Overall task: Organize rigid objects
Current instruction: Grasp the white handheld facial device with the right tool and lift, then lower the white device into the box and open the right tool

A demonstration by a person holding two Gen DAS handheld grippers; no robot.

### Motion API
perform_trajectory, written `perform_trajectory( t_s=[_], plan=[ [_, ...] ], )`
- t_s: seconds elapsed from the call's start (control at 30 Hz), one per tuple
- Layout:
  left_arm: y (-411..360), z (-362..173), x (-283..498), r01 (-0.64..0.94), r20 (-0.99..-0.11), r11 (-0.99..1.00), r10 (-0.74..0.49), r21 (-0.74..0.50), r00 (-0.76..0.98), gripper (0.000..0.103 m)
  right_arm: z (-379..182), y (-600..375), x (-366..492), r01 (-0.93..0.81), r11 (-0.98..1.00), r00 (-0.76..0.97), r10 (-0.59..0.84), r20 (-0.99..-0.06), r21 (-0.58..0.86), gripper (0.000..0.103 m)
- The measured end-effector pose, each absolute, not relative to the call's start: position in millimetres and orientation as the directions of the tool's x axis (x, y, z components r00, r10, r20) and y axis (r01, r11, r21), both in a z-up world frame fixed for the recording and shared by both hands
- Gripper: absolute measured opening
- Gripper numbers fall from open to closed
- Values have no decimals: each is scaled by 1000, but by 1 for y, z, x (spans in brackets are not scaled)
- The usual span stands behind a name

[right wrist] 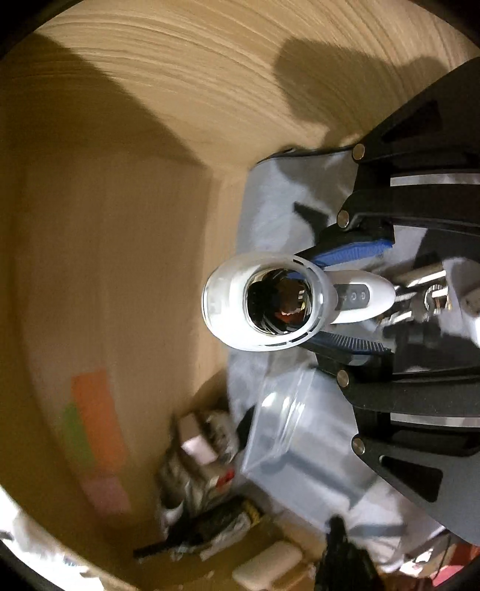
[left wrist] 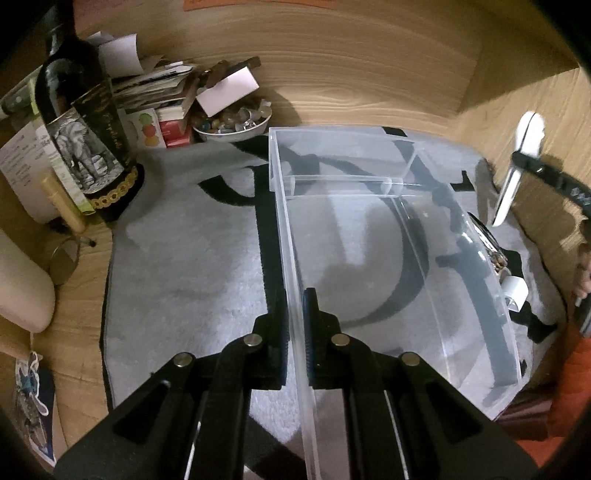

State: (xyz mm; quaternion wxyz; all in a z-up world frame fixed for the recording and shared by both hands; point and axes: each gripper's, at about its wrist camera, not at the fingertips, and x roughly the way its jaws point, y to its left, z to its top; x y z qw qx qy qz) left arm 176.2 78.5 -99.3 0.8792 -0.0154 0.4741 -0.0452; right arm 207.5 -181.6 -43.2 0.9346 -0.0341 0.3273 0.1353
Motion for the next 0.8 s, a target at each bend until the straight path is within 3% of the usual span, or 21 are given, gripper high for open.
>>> perform_trajectory(
  t_s=[0.47,0.8],
  plan=[
    [79,-100,171,77,-818,994,-105,-74,565,8,-15,-109,183,-478,878,730,420,-539,36,32],
    [81,-101,169,101,-806,991,-127,-84,577,9,-58,-60,203,-536,844,633,407,-659,6,32]
  ],
)
